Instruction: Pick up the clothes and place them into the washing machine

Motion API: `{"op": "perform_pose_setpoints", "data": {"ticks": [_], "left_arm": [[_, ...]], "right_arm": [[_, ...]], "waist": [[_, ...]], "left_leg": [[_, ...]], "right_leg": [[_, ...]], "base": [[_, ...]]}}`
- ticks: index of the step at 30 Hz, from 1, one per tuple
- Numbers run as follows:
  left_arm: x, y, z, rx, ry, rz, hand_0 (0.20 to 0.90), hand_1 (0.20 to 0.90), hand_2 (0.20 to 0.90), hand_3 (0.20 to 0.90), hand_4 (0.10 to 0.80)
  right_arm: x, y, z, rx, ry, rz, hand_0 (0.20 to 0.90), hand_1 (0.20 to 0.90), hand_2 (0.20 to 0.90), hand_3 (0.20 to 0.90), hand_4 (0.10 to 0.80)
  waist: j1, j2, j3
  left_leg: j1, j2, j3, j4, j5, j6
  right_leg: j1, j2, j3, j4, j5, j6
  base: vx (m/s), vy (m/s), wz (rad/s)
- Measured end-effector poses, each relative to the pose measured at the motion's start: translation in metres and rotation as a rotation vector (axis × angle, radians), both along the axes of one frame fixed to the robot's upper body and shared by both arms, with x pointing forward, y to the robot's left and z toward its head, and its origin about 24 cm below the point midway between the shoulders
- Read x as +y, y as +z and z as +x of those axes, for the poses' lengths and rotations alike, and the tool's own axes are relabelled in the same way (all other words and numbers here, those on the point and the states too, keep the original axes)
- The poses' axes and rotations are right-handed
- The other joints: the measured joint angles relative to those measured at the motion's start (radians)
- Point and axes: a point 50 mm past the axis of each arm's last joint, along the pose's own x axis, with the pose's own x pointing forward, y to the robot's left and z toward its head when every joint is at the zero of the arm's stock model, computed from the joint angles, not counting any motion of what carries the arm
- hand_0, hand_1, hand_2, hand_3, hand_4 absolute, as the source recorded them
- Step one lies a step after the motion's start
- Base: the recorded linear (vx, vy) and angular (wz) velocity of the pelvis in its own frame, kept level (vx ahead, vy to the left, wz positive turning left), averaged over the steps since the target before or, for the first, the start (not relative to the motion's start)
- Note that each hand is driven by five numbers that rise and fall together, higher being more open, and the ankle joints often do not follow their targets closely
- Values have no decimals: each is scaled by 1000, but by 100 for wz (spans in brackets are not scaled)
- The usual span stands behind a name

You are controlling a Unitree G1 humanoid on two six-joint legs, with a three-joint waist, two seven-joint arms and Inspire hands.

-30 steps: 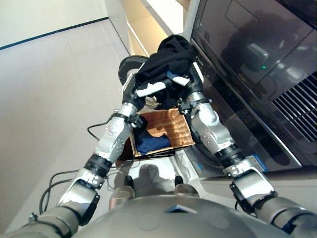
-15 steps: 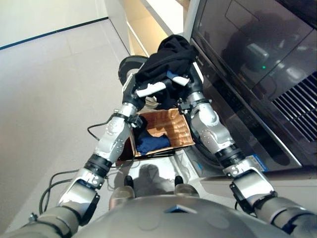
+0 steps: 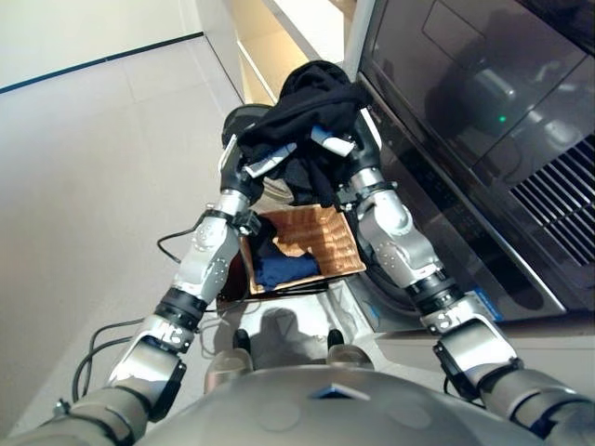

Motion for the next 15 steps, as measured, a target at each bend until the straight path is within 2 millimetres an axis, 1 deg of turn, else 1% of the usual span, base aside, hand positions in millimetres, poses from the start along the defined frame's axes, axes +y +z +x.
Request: {"op": "perform_pose_setpoints", "data": {"ticks": [15], "left_arm": [[0, 0, 0, 0, -1, 0, 200, 200, 200, 200, 300]], "right_arm": [[0, 0, 0, -3, 10, 0, 200, 200, 200, 200, 300]], "waist": [[0, -4, 0]], "left_leg": [[1, -1, 1, 0, 0, 0]], "right_leg": [[0, 0, 1, 0, 0, 0]], "base": [[0, 0, 0]]}}
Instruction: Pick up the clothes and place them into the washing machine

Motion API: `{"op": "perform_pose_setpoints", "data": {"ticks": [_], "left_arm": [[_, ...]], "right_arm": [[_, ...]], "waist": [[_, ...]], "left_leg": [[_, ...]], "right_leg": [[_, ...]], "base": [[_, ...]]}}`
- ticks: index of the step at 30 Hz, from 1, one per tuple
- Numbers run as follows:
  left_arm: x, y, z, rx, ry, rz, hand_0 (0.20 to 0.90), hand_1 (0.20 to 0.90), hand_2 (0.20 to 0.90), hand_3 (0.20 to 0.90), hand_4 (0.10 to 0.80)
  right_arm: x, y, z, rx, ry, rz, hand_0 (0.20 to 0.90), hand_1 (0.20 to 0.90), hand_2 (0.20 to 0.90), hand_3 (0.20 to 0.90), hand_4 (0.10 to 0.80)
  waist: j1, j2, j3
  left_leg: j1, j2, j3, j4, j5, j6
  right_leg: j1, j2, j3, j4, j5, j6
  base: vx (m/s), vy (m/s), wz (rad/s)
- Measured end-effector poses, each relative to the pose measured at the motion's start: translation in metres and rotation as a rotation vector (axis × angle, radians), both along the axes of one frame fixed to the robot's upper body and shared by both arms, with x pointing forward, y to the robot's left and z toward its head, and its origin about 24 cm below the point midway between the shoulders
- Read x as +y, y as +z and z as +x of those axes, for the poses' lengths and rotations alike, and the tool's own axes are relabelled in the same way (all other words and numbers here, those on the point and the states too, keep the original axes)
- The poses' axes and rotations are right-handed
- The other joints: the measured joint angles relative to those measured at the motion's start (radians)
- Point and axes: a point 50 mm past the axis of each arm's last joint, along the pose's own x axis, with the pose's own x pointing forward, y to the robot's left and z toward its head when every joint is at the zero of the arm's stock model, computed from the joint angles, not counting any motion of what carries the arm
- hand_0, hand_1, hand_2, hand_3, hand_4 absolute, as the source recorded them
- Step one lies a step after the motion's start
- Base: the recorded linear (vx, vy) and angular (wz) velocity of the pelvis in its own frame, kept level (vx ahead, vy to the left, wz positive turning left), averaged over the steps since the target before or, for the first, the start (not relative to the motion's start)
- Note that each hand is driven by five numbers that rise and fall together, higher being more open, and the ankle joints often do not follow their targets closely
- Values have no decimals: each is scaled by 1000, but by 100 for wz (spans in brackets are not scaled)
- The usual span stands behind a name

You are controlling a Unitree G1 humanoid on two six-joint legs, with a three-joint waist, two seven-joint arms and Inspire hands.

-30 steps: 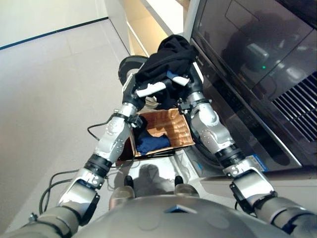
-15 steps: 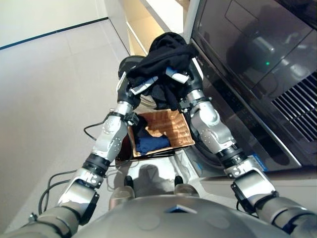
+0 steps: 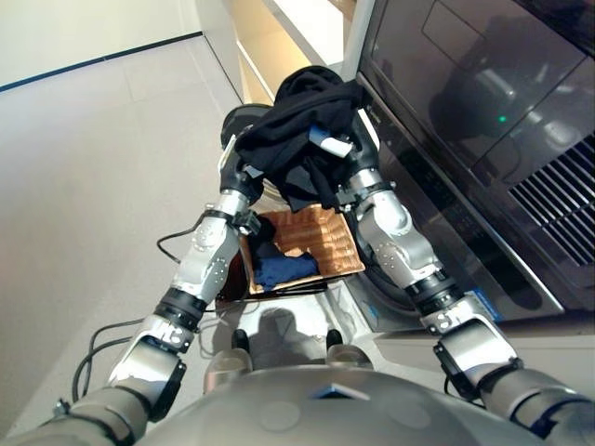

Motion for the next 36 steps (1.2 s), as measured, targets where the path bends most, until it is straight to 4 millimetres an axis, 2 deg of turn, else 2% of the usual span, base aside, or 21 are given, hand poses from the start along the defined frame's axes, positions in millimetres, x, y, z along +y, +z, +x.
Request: {"op": "perform_pose_setpoints", "data": {"ticks": [6, 7, 8, 9, 36], "left_arm": [[0, 0, 0, 0, 0, -1, 200, 200, 200, 200, 300], [0, 0, 0, 0, 0, -1, 200, 200, 200, 200, 300], [0, 0, 0, 0, 1, -1, 200, 200, 200, 200, 300], [0, 0, 0, 0, 1, -1, 200, 200, 200, 200, 300], [6, 2, 2, -7, 66, -13, 200, 200, 200, 200, 300]], "right_arm": [[0, 0, 0, -1, 1, -1, 200, 200, 200, 200, 300], [0, 0, 0, -1, 1, -1, 491, 491, 491, 491, 508], [0, 0, 0, -2, 1, -1, 532, 532, 532, 532, 537], [0, 1, 0, -2, 2, -2, 900, 900, 900, 900, 800], [0, 1, 1, -4, 1, -5, 900, 900, 900, 900, 800]], "waist": [[0, 0, 0], [0, -1, 0], [0, -1, 0], [0, -1, 0], [0, -9, 2]], "left_leg": [[0, 0, 0, 0, 0, 0], [0, 0, 0, 0, 0, 0], [0, 0, 0, 0, 0, 0], [0, 0, 0, 0, 0, 0], [0, 1, 3, 0, -1, -1]], "right_leg": [[0, 0, 0, 0, 0, 0], [0, 0, 0, 0, 0, 0], [0, 0, 0, 0, 0, 0], [0, 0, 1, 0, 0, 0], [-3, 1, 5, 0, 0, 0]], "base": [[0, 0, 0], [0, 0, 0], [0, 0, 0], [0, 0, 0], [0, 0, 0]]}}
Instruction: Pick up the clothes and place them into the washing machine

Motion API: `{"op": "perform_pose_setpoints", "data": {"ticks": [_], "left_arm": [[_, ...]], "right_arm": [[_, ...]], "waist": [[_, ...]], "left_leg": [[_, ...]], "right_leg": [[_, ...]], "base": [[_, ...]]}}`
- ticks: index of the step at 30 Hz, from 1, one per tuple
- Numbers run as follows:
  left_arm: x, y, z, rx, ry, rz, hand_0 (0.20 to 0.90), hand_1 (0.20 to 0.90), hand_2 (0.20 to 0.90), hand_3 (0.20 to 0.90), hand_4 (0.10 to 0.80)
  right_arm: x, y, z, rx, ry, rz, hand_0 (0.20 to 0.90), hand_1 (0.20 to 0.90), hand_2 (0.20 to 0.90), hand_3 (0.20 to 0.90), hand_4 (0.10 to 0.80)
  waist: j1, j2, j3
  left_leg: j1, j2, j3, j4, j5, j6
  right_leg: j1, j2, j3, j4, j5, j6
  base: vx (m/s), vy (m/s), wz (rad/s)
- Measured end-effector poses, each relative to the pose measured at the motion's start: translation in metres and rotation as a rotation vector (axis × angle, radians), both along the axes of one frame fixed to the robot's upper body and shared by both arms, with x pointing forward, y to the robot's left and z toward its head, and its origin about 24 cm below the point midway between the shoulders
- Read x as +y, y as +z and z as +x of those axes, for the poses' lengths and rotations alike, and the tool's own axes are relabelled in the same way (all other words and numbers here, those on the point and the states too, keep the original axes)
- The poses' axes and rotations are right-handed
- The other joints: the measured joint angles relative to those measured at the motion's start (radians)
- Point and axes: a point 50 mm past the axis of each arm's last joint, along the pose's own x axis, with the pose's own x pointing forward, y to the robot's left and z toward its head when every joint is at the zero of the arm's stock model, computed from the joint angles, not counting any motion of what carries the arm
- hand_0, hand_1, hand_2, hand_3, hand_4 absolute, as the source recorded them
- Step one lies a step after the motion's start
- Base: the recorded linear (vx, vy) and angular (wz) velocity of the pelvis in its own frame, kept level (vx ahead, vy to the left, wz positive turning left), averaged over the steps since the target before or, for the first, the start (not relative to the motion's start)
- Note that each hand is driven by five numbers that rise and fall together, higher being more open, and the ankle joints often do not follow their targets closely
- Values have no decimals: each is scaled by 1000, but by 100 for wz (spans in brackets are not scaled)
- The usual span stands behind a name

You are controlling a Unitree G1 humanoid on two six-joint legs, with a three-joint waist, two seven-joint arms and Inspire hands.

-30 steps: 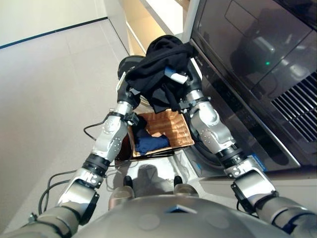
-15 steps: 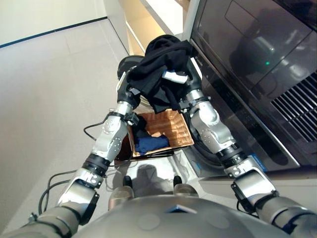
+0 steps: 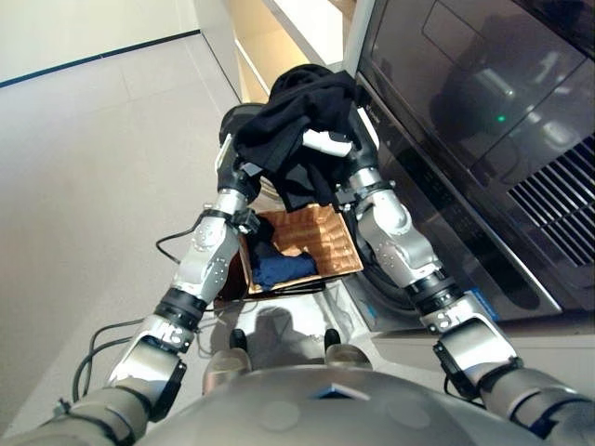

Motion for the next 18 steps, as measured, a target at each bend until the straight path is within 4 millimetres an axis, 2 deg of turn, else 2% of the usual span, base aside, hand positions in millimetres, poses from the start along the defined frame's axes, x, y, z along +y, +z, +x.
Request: {"op": "perform_pose_setpoints", "data": {"ticks": [10, 15, 18], "left_arm": [[8, 2, 2, -3, 47, -9, 200, 200, 200, 200, 300], [10, 0, 1, 6, 56, -9, 200, 200, 200, 200, 300], [11, -4, -2, 19, 62, -10, 200, 200, 200, 200, 300]], "right_arm": [[0, 0, 0, -26, -7, -56, 900, 900, 900, 900, 800], [-6, -7, 3, -24, -41, -127, 900, 900, 900, 900, 800], [-14, -18, 5, 14, -92, -157, 900, 900, 900, 900, 800]], "waist": [[-1, -9, 5], [-1, -14, 8], [-3, -15, 8]], "left_leg": [[1, 0, 2, 0, 0, 0], [3, 0, 2, 0, -1, 0], [5, 0, 4, 0, -1, 0]], "right_leg": [[0, 1, 4, 0, 0, 0], [2, 1, 4, 0, 0, 0], [3, 0, 6, 0, 0, 0]], "base": [[0, 0, 0], [0, 0, 0], [0, 0, 0]]}}
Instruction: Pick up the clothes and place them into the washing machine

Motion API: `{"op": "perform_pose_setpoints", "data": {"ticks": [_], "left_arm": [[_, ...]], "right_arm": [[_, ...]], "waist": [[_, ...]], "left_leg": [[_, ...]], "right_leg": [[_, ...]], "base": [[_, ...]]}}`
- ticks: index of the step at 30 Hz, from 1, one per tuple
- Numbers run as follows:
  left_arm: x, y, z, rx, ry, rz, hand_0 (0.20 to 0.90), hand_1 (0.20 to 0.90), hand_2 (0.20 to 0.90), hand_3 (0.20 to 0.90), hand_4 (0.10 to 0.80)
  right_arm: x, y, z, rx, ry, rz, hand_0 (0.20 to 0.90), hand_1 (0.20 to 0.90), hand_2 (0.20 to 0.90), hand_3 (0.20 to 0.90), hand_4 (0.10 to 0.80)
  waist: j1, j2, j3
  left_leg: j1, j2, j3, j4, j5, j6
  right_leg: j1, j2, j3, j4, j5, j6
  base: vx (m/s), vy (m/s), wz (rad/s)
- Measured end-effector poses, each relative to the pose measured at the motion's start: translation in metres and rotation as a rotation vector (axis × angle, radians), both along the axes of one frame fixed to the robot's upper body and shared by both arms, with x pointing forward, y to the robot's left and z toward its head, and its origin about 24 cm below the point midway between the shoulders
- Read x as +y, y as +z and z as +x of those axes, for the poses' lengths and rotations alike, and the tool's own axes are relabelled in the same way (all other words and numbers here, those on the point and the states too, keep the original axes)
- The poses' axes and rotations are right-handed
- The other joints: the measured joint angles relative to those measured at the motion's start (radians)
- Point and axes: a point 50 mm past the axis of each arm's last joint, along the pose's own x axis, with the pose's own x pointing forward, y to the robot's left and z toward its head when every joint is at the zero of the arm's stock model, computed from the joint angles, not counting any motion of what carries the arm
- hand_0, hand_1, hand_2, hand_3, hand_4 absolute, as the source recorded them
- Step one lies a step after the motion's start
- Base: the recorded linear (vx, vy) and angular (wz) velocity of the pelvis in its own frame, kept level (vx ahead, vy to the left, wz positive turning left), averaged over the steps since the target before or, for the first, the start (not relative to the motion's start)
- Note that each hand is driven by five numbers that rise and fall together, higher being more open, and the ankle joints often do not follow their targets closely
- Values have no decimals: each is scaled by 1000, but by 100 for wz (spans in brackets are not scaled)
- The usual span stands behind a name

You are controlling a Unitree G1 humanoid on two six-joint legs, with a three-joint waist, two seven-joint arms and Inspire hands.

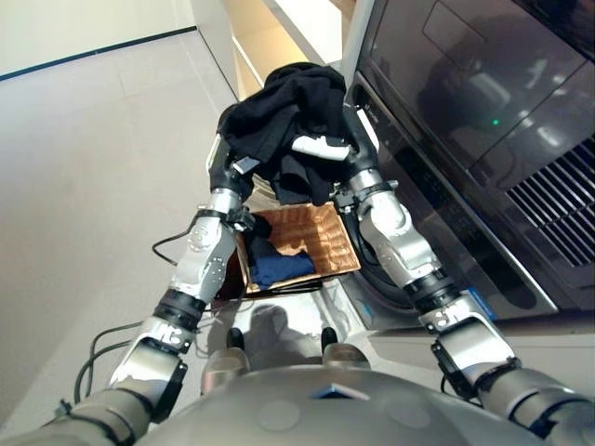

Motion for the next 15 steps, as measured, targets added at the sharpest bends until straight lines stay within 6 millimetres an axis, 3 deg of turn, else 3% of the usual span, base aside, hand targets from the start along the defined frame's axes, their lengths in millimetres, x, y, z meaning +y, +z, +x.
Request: {"op": "perform_pose_setpoints", "data": {"ticks": [15], "left_arm": [[14, -4, -3, 20, 71, -8, 200, 200, 200, 200, 300]], "right_arm": [[-55, -82, -24, 320, -255, -109, 900, 900, 900, 900, 800]], "waist": [[-3, 0, 0]], "left_leg": [[7, 0, 12, -4, -6, 0]], "right_leg": [[-1, 0, 11, 0, 0, 0]], "base": [[-2, 0, -1]]}}
